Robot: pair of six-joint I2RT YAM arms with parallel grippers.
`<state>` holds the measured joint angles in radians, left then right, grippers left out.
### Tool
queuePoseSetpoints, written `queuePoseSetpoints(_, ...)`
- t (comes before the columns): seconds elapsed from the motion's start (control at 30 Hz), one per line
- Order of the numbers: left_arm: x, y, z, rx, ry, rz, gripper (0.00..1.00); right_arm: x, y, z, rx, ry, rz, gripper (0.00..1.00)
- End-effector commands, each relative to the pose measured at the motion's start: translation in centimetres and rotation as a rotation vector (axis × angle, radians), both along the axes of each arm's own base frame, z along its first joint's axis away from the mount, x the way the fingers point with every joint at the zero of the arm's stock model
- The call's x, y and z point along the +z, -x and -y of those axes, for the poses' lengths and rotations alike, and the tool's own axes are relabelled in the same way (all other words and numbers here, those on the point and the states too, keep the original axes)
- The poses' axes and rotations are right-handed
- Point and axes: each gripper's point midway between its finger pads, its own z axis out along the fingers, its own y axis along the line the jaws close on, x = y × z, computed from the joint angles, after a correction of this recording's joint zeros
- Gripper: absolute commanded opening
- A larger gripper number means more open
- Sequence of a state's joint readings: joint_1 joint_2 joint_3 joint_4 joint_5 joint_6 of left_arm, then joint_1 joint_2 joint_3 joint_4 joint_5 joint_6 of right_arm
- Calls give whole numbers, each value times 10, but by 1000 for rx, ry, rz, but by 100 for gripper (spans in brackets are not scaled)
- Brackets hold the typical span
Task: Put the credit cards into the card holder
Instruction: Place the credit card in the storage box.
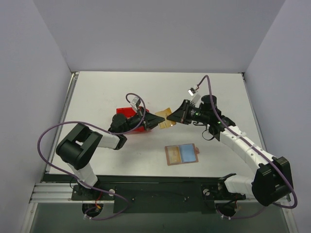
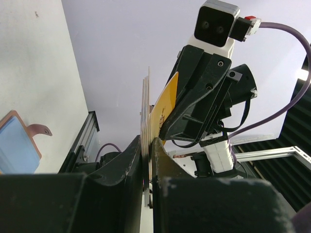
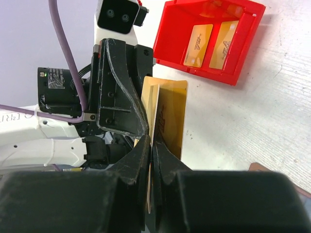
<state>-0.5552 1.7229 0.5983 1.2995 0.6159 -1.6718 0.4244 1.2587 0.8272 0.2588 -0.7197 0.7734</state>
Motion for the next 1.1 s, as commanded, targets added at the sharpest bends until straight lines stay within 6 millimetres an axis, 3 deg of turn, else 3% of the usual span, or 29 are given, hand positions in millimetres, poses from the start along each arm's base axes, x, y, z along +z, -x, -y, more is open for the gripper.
queuePoseSetpoints(0.0,50,11,-4,4,145,221,15,29,8,3,2,-2,121,0)
queuePoseSetpoints(0.9,53,13,-5,-1,156,227,15,26,8,4,3,-11,107,0)
queuePoseSetpoints(1.07,52,13,-5,-1,156,227,19,25,8,4,5,-10,105,0)
